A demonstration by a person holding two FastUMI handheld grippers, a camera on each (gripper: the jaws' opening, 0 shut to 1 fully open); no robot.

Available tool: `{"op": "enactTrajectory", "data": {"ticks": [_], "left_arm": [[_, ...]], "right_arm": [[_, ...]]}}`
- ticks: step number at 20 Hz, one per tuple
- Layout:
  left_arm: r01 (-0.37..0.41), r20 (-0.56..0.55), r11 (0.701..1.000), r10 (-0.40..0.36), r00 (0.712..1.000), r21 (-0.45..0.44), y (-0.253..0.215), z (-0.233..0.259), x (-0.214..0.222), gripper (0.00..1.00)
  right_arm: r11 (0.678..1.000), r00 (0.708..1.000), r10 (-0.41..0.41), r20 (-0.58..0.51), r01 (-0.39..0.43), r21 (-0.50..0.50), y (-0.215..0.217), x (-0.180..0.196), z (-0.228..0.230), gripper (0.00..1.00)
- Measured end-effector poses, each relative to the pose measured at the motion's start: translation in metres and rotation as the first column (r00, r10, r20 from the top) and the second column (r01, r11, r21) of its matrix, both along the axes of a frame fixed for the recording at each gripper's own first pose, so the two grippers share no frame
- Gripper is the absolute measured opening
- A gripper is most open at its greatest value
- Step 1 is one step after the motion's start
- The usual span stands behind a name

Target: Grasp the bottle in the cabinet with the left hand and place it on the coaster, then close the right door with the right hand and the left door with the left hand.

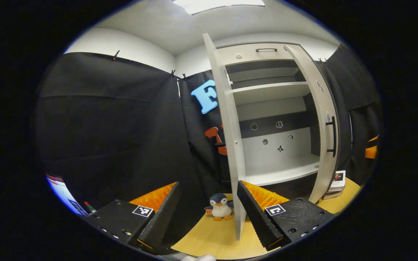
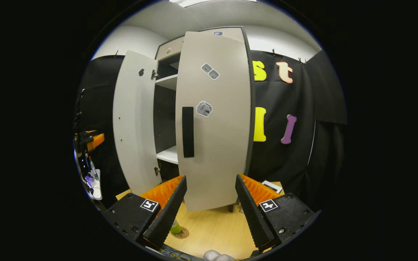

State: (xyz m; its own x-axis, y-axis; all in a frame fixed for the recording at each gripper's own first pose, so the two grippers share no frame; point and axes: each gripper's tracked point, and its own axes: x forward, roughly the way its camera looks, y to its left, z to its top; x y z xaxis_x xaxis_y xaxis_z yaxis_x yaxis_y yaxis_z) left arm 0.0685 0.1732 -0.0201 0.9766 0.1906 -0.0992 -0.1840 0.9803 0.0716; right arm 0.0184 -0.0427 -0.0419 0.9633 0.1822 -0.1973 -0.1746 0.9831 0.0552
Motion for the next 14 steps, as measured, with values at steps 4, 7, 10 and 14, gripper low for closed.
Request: {"op": "enactTrajectory", "data": {"ticks": [4, 7, 10, 14], "left_arm": [[-0.031, 0.004, 1.0, 0.031, 1.0, 0.0, 0.045, -0.006, 0.044, 0.96], [-0.026, 0.004, 1.0, 0.026, 1.0, -0.015, 0.065, -0.011, 0.078, 0.96], [-0.037, -0.001, 0.999, 0.037, 0.999, -0.01, 0.073, -0.016, 0.098, 0.96], [-0.033, 0.012, 0.999, 0.033, 0.999, 0.003, 0.066, -0.019, 0.104, 0.93]], "right_arm": [[0.998, 0.999, -0.053, -0.001, 0.053, -0.014, -0.007, -0.027, -0.002, 0.83], [0.995, 0.995, -0.097, -0.008, 0.097, -0.032, -0.012, -0.04, -0.005, 0.83], [0.994, 0.994, -0.106, -0.032, 0.105, -0.025, -0.01, -0.049, -0.012, 0.83], [0.995, 0.994, -0.097, -0.044, 0.097, -0.013, -0.013, -0.051, -0.013, 0.83]]}}
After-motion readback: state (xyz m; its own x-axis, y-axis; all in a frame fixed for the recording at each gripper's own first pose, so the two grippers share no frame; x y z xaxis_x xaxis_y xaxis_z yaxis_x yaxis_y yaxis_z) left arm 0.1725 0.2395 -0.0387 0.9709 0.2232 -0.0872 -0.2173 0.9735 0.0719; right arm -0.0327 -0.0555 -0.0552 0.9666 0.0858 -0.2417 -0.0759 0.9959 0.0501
